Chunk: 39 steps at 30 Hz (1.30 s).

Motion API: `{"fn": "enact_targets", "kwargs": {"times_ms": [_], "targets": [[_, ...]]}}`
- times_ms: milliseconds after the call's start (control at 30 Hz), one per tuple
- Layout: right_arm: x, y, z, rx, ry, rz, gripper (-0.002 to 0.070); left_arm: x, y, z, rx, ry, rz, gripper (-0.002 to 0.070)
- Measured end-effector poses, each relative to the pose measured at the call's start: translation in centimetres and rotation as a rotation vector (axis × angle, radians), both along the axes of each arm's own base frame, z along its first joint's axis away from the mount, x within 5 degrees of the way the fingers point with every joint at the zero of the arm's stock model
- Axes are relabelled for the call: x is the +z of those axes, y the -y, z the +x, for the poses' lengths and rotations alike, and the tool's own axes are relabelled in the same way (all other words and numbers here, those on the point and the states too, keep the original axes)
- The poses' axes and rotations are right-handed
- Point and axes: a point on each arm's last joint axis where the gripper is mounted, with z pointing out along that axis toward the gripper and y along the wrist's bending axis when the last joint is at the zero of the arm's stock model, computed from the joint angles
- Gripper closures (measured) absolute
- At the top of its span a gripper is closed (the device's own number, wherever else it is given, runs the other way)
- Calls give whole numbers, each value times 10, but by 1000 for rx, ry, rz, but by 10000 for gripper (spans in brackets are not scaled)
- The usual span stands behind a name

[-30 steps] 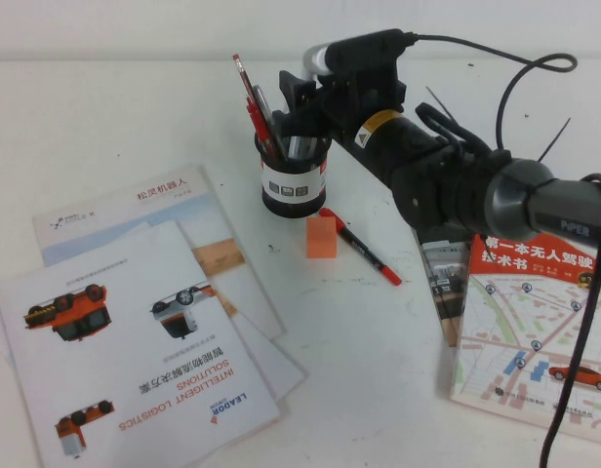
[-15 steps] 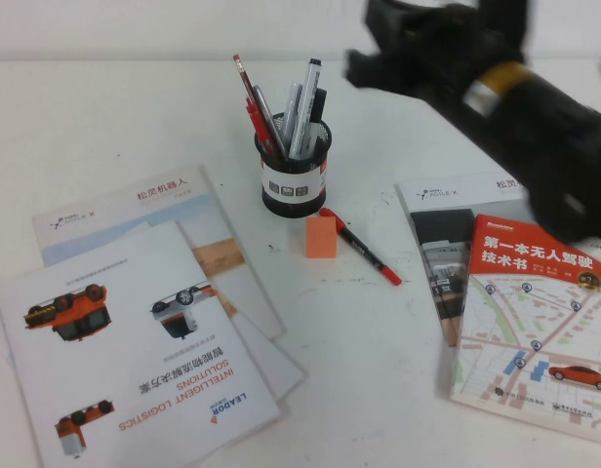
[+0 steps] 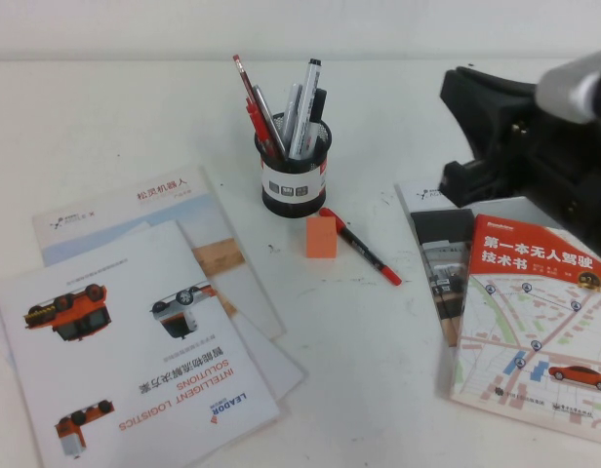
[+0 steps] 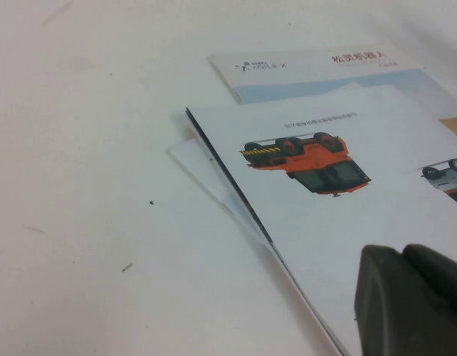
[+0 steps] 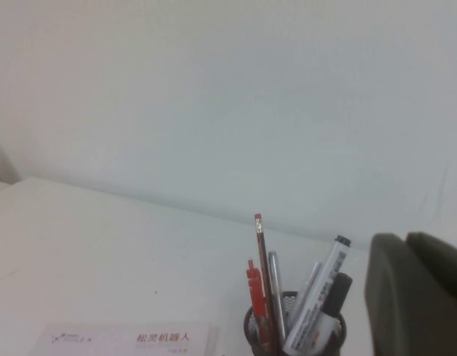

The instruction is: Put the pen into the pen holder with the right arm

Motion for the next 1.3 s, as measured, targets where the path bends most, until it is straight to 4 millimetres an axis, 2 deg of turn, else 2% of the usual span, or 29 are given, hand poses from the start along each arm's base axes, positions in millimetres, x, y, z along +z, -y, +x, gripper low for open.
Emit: {"fn": "enact_targets", "kwargs": {"times_ms": [267, 600, 1000, 1133, 1300], "targets": [[13, 12, -18, -8, 41, -99, 695, 0, 0, 0, 0, 0, 0, 677], [24, 28, -43, -9, -21, -154, 695, 0, 0, 0, 0, 0, 0, 678], [25, 35, -54, -8, -55, -178, 695, 0, 0, 0, 0, 0, 0, 677], [19, 36, -54, -6, -113, -207, 695, 0, 0, 0, 0, 0, 0, 677], [20, 41, -51, -35, -103, -208, 696, 0, 0, 0, 0, 0, 0, 678]]}}
